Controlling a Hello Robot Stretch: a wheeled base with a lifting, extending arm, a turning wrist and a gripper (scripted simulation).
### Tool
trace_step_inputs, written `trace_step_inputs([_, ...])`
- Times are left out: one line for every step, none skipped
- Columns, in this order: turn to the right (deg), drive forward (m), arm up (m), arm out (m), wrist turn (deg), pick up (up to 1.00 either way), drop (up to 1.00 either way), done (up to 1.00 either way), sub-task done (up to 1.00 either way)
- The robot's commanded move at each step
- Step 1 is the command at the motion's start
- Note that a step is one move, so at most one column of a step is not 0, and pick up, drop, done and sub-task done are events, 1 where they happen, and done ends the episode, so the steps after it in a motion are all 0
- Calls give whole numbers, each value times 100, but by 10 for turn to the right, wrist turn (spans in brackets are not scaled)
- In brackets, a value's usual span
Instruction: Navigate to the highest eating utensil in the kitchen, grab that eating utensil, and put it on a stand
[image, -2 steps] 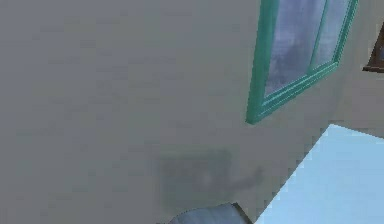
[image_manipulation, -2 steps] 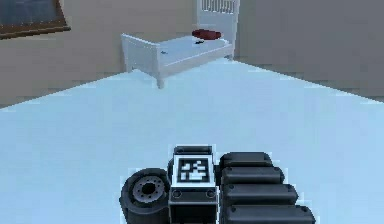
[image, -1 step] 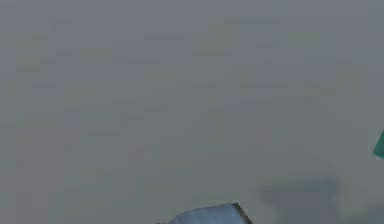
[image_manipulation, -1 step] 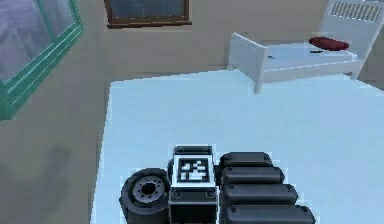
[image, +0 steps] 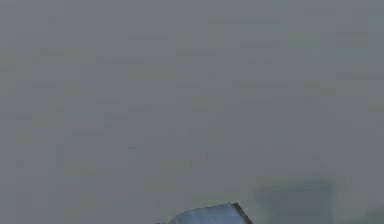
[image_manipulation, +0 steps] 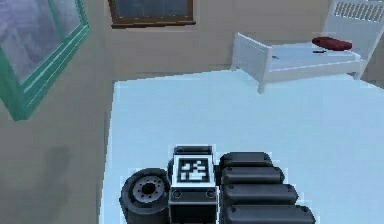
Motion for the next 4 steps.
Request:
trace_step_inputs([450,0,0,0,0,0,0,0,0])
trace_step_inputs([450,0,0,0,0,0,0,0,0])
trace_step_inputs([450,0,0,0,0,0,0,0,0])
trace_step_inputs([60,0,0,0,0,0,0,0,0])
